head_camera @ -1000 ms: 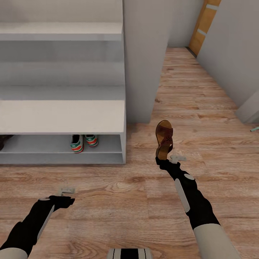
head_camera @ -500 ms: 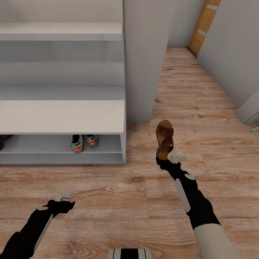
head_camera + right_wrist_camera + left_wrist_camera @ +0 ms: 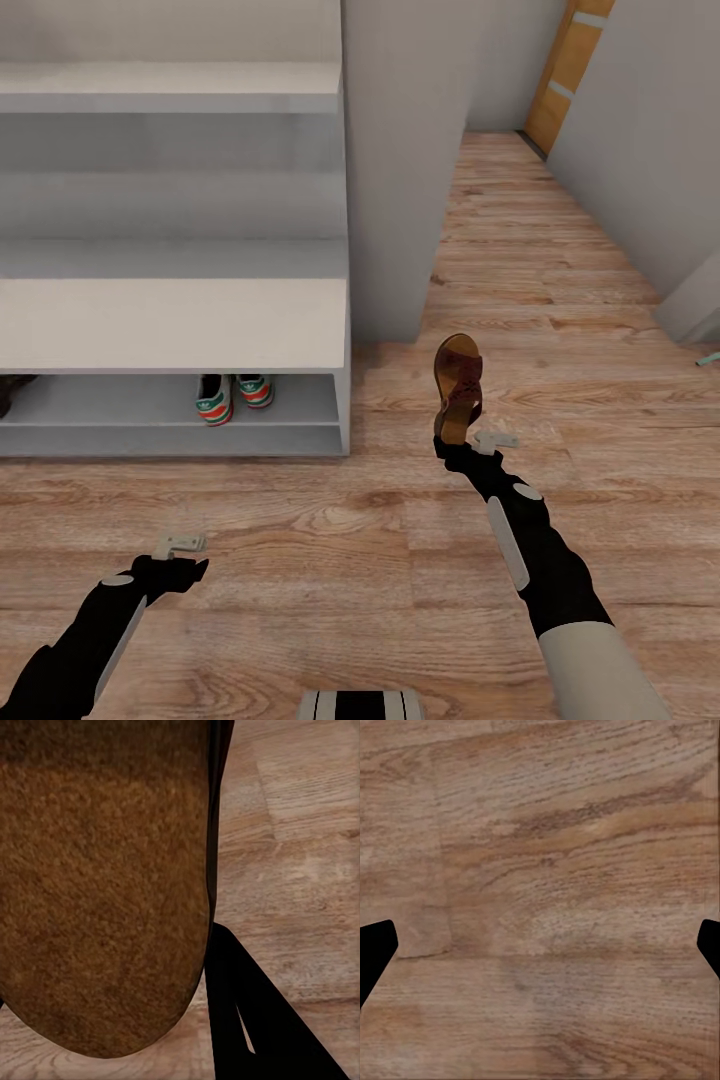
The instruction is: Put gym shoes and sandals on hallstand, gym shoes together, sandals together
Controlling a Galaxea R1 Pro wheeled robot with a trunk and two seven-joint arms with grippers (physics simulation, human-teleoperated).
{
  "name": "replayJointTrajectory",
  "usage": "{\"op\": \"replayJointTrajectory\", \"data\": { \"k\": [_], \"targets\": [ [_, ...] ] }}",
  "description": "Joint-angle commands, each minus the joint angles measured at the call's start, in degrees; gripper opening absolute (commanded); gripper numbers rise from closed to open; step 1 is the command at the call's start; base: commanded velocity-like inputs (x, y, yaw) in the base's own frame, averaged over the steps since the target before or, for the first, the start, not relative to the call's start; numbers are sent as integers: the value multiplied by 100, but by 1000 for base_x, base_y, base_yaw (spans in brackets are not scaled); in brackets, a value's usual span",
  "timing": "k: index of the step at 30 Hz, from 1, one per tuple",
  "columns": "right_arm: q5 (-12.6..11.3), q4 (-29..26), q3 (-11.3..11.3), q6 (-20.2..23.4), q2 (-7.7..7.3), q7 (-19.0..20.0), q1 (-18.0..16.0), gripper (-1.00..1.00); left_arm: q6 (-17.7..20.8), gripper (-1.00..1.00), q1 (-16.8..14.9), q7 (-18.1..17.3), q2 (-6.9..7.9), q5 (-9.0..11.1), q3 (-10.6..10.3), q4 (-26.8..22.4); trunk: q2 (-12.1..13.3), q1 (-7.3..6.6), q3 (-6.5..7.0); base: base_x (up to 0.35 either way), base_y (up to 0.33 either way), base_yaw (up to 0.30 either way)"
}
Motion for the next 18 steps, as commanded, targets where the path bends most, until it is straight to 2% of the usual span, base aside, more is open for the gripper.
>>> {"op": "replayJointTrajectory", "data": {
  "k": [1,4,14,18],
  "targets": [
    [-18,0,0,0,0,-5,0,-100,-37,100,2,0,-3,1,3,0,0,0,0,0,0,0],
    [-18,0,-5,0,0,0,0,-100,-86,100,4,0,-12,23,0,0,0,0,0,0,0,0],
    [-18,0,7,2,5,4,0,-100,-118,100,13,0,-104,509,-1,0,0,0,0,0,0,0],
    [-16,-17,7,2,8,4,0,-100,-118,100,13,0,-105,528,-3,0,0,0,0,0,0,0]
  ]
}}
